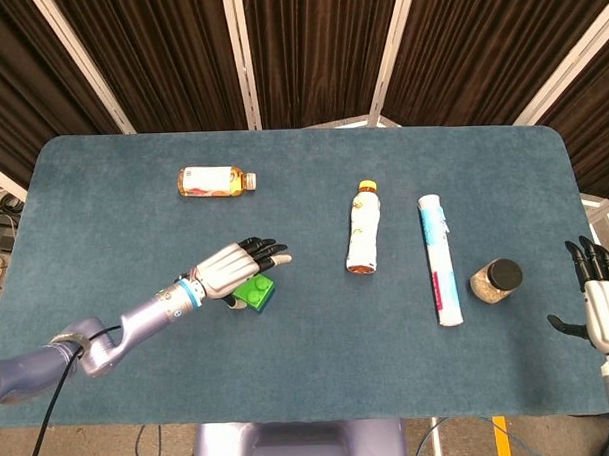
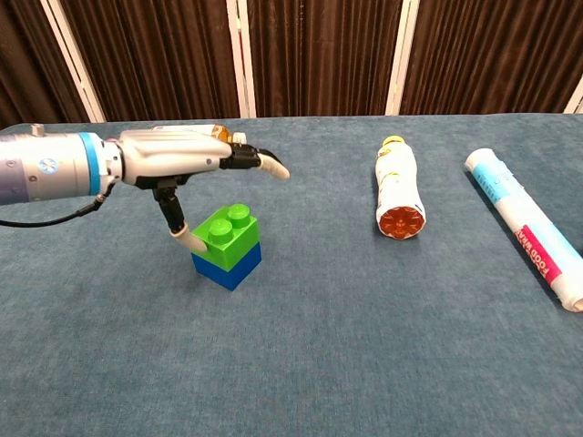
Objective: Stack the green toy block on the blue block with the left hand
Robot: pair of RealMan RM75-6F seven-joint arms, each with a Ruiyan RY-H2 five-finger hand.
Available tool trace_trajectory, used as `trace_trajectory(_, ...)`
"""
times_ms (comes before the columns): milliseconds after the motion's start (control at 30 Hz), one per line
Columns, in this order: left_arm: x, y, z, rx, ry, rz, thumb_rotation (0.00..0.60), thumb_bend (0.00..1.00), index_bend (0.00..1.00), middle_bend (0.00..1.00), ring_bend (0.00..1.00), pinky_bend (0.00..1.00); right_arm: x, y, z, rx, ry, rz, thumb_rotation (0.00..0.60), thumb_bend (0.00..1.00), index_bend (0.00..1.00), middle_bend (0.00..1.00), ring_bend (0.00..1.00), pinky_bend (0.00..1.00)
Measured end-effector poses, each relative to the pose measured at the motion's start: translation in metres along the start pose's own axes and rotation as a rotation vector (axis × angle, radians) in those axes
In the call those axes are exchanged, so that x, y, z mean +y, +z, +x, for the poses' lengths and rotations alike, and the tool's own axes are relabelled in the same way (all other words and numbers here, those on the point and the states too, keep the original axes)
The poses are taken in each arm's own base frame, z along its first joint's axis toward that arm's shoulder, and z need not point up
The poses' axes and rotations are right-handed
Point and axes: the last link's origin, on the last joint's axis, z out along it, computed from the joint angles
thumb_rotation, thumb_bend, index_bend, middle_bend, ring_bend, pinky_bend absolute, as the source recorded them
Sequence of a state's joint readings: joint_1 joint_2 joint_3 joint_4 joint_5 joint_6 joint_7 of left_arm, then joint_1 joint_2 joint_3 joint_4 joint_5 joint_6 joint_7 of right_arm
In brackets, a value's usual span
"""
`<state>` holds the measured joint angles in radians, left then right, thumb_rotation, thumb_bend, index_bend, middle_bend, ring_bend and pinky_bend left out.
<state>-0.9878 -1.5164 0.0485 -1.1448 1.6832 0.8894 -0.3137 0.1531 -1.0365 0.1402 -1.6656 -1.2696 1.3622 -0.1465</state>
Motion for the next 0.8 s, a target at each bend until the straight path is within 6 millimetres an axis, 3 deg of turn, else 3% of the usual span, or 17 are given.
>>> trace_trajectory(233,-0.007,-0.022,0.016,0.067,-0.003,0.027,0.6,0.0,0.0,0.0,0.0,0.0,-0.002,-0.003,0.003,0.006,0.01,0.018,0.6,0.0,0.0,0.0,0.0,0.0)
trace_trajectory(433,-0.026,-0.061,0.029,0.163,-0.046,0.155,0.6,0.0,0.0,0.0,0.0,0.0,-0.004,-0.005,0.004,0.009,0.018,0.039,0.6,0.0,0.0,0.0,0.0,0.0)
trace_trajectory(600,-0.044,-0.117,0.029,0.291,-0.091,0.374,0.6,0.0,0.0,0.0,0.0,0.0,-0.007,-0.006,0.006,0.03,0.009,0.065,0.6,0.0,0.0,0.0,0.0,0.0)
trace_trajectory(800,-0.043,-0.185,0.013,0.423,-0.108,0.591,0.6,0.0,0.0,0.0,0.0,0.0,-0.013,-0.005,0.003,0.039,-0.003,0.108,0.6,0.0,0.0,0.0,0.0,0.0)
